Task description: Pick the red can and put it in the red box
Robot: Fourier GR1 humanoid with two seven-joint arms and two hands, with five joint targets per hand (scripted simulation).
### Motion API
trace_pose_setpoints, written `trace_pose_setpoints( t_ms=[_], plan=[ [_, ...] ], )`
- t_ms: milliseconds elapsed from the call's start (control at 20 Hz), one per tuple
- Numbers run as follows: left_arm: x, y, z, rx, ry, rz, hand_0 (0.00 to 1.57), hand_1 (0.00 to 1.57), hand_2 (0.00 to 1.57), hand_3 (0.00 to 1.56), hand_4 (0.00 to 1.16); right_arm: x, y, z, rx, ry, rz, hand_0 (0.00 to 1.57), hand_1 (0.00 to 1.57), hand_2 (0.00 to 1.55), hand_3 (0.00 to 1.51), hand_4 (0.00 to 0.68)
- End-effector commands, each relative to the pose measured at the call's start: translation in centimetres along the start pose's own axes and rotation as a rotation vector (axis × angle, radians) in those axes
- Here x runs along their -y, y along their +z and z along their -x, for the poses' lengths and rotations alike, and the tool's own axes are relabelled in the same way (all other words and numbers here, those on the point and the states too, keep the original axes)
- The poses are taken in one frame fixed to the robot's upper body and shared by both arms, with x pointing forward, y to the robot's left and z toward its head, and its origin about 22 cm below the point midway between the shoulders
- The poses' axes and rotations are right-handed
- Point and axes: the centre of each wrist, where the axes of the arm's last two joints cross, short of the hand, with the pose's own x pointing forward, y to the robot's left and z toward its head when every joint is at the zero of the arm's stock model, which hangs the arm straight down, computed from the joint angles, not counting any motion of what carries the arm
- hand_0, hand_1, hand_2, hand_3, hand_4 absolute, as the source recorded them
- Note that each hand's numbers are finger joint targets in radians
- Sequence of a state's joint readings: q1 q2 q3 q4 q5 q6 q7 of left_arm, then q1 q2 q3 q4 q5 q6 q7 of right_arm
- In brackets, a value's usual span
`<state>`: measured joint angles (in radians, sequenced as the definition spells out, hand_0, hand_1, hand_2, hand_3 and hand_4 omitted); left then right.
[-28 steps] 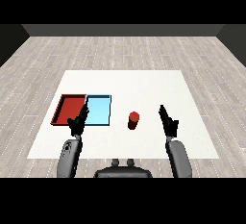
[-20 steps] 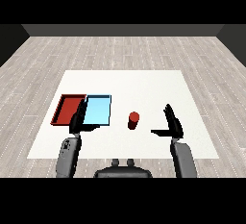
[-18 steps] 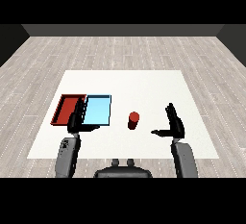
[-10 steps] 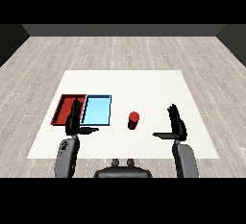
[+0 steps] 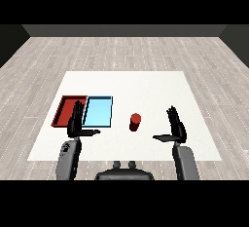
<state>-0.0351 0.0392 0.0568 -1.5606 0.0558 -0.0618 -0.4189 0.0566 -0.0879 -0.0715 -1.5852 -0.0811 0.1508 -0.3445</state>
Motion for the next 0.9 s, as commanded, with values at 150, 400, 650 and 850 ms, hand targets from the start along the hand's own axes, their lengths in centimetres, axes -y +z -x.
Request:
trace_pose_setpoints(
  t_ms=[150,400,650,850],
  plan=[
    [-0.6,-0.8,0.2,0.004,0.018,-0.014,0.0,0.0,0.0,0.0,0.0,-0.1,-1.7,1.2,-0.04,-0.06,-0.029,0.0,0.0,0.0,0.0,0.0],
    [0.0,-0.7,-1.4,0.025,0.005,-0.017,0.0,0.0,0.0,0.0,0.0,-4.1,-2.0,2.9,-0.101,-0.078,-0.034,0.0,0.0,0.0,0.0,0.0],
    [1.3,-1.0,-1.5,0.025,0.034,-0.018,0.0,0.0,0.0,0.0,0.0,-5.1,-2.7,2.6,-0.102,-0.088,-0.039,0.0,0.0,0.0,0.0,0.0],
    [1.3,-2.7,0.9,0.024,0.02,-0.027,0.0,0.0,0.0,0.0,0.0,-5.3,-1.9,4.0,-0.12,-0.138,-0.052,0.0,0.0,0.0,0.0,0.0]
  ],
)
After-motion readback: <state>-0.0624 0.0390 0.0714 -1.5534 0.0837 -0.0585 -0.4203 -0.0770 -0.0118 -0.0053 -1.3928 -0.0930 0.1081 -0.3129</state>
